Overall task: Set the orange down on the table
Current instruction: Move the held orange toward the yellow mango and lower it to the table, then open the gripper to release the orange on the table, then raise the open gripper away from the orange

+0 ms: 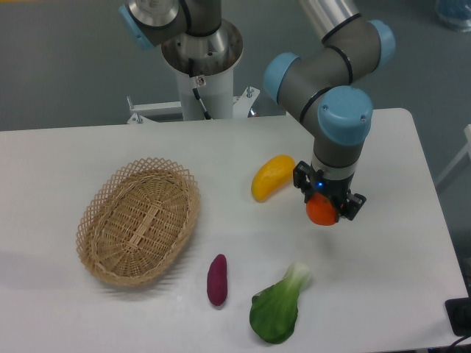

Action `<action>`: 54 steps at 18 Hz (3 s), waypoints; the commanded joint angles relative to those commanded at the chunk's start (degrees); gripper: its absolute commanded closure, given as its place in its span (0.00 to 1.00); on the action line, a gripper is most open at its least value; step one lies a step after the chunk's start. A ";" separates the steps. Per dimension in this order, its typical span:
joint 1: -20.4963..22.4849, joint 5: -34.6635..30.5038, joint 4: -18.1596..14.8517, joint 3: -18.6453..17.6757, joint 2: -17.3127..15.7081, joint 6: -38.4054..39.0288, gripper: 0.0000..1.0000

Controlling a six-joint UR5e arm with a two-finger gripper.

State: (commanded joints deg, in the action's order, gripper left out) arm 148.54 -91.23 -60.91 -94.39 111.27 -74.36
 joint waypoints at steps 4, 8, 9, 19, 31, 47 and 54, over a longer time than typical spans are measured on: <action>-0.35 -0.09 3.06 -3.68 -0.09 -0.17 0.67; -0.97 -0.35 5.01 -6.77 0.00 -0.17 0.67; -0.97 -0.44 5.01 -7.03 0.17 -0.09 0.67; -2.11 -0.18 5.10 -8.62 1.41 0.88 0.57; -1.76 0.00 7.03 -4.92 1.58 1.41 0.00; 6.67 4.65 -3.51 6.94 1.67 -0.69 0.00; 7.21 3.95 -4.66 6.68 1.14 -7.47 0.00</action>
State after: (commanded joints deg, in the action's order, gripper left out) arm 155.74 -87.28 -65.57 -87.72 112.41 -81.83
